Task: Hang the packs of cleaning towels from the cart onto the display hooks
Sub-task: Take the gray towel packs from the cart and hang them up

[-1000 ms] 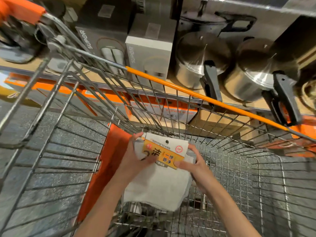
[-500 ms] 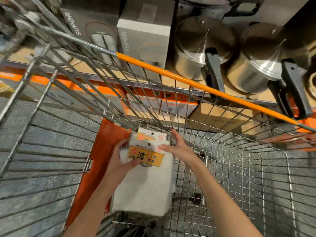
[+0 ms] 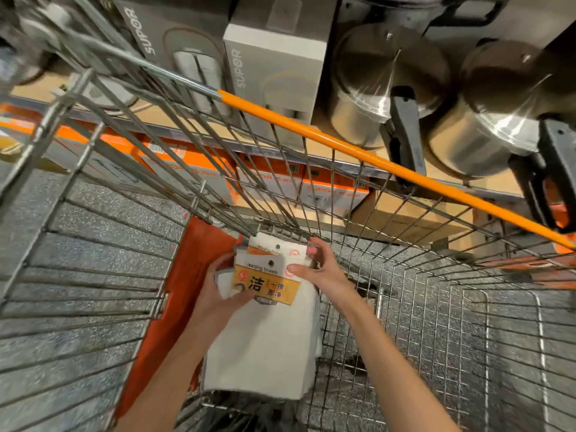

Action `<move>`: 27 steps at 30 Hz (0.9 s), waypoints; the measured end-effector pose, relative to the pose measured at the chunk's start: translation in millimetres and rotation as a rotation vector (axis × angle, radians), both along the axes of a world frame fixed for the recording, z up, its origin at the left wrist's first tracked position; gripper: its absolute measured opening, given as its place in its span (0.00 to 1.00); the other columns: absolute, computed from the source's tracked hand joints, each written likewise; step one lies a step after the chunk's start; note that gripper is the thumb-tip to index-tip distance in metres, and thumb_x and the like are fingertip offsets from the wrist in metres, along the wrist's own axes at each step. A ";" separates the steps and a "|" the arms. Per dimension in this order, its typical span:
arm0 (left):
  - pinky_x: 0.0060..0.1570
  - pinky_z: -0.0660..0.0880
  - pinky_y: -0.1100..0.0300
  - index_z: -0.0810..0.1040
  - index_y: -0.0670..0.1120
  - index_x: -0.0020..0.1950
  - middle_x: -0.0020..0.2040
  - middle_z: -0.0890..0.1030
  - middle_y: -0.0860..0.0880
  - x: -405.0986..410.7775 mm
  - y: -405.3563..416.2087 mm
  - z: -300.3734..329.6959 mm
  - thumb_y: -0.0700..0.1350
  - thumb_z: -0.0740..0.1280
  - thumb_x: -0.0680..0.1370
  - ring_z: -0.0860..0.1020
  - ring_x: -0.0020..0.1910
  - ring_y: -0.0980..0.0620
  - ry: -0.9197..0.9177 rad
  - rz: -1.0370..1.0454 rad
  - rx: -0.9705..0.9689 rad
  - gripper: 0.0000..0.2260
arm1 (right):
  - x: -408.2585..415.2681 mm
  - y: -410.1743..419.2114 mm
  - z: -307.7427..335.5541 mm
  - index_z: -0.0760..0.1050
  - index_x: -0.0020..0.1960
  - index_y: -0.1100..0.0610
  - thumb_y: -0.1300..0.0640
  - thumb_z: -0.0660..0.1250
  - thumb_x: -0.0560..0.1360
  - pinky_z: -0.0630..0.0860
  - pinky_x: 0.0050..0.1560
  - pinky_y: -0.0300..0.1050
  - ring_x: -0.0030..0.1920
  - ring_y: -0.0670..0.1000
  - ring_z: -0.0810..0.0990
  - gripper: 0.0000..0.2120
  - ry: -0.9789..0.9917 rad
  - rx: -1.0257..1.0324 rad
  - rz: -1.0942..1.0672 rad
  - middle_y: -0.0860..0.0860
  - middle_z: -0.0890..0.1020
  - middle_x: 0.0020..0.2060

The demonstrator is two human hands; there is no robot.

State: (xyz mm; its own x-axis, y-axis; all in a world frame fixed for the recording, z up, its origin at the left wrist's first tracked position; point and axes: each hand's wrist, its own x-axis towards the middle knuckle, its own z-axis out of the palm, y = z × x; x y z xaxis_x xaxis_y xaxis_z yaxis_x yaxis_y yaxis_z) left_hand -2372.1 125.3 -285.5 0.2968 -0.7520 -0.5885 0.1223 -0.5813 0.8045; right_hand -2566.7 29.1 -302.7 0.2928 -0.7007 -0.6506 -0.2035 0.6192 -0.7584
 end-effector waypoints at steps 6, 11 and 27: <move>0.63 0.71 0.45 0.70 0.60 0.59 0.59 0.78 0.47 -1.2 3.3 0.8 0.28 0.75 0.66 0.74 0.63 0.43 0.008 0.046 0.001 0.34 | -2.2 12.2 7.0 0.68 0.61 0.47 0.56 0.77 0.66 0.77 0.54 0.41 0.54 0.44 0.78 0.28 0.061 0.009 0.145 0.45 0.78 0.56; 0.62 0.72 0.45 0.70 0.60 0.61 0.61 0.77 0.46 -7.2 7.4 11.7 0.28 0.76 0.65 0.74 0.63 0.42 0.021 0.065 0.002 0.36 | -9.5 30.0 21.8 0.69 0.60 0.45 0.60 0.78 0.65 0.76 0.45 0.31 0.55 0.45 0.79 0.29 0.015 -0.012 0.101 0.49 0.80 0.56; 0.60 0.73 0.55 0.65 0.60 0.69 0.68 0.69 0.47 -18.2 18.3 154.7 0.39 0.80 0.54 0.71 0.66 0.46 0.147 -0.146 -0.122 0.48 | -49.3 73.9 186.9 0.75 0.49 0.36 0.55 0.81 0.59 0.80 0.46 0.47 0.48 0.42 0.81 0.25 0.117 -0.314 0.042 0.36 0.81 0.46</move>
